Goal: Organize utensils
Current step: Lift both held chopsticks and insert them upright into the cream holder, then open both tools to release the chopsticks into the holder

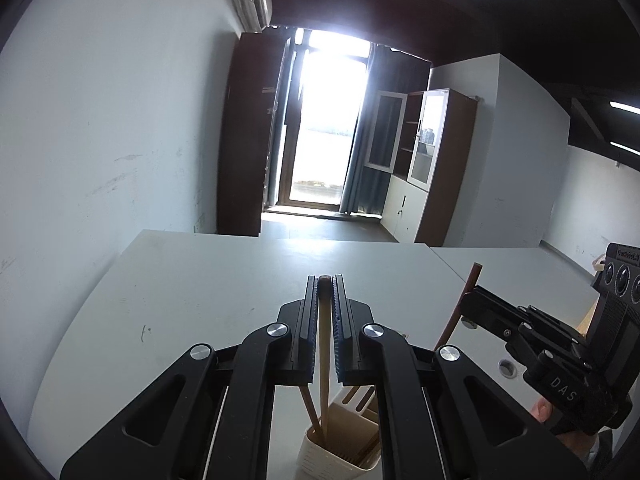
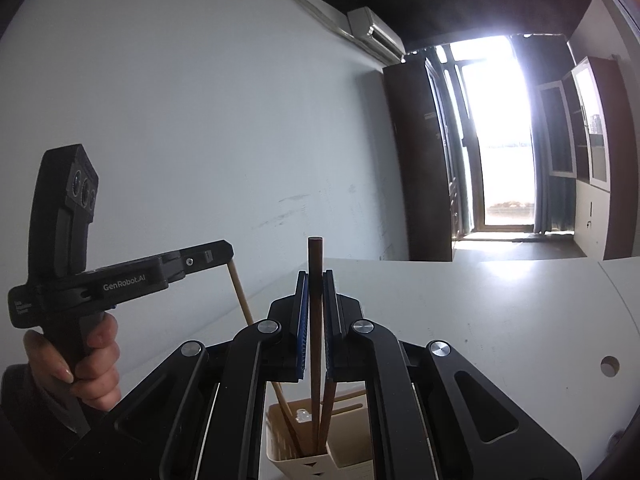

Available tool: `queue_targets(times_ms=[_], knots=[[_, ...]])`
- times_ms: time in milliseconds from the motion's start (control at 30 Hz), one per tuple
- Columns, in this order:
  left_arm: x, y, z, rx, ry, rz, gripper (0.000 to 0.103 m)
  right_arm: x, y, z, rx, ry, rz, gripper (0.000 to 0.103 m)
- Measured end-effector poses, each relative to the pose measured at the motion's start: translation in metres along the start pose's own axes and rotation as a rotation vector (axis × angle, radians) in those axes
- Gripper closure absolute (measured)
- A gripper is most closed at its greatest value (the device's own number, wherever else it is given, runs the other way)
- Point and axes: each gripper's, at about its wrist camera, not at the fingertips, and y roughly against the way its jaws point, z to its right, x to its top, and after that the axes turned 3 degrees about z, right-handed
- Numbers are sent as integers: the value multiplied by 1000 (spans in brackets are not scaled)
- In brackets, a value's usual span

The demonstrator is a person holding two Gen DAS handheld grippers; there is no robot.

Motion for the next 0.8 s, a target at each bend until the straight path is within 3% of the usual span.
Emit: queue_targets(times_ms=[567,800], knots=[[-69,-16,-8,-105,-33,-97,96,-36,-16,-2,-40,37,-107,95],[-74,-13,-8,-114,-43,-71,96,-47,-26,4,-26,-14,-164,95]])
